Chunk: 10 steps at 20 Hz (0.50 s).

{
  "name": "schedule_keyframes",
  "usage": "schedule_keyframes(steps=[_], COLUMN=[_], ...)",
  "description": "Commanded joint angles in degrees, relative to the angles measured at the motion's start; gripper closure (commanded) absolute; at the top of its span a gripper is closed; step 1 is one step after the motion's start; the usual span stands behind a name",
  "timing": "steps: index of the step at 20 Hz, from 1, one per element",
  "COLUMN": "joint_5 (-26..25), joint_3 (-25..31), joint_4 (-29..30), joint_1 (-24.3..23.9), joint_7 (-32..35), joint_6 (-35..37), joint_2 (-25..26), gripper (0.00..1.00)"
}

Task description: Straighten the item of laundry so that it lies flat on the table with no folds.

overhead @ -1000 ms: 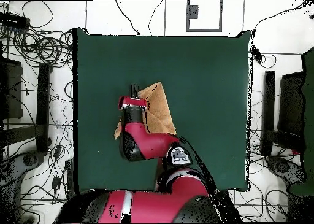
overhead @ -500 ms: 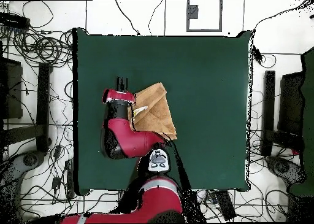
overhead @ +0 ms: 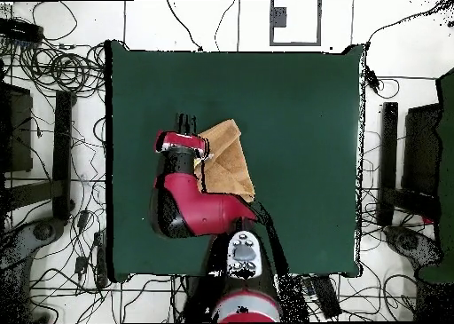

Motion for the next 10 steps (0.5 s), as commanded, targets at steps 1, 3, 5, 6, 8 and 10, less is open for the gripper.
schedule_keyframes(steps=[1, 3, 5, 6, 8, 10], joint_5=[-10.2, -11.4, -12.1, -12.8, -14.1, -15.3], joint_3=[5.8, 5.4, 4.4, 4.2, 3.5, 3.2], joint_4=[9.6, 8.6, 7.1, 6.8, 6.4, 5.9], joint_1=[-6.5, -6.5, -5.8, -5.7, -5.5, -5.4], joint_7=[2.6, 1.4, 0.2, -0.1, -0.4, -0.4], joint_6=[20.7, 22.9, 25.3, 26.5, 28.1, 29.3], joint_2=[-8.8, -7.6, -5.7, -5.4, -4.9, -4.3], gripper=[1.00, 1.00, 1.00, 1.00, 1.00, 1.00])
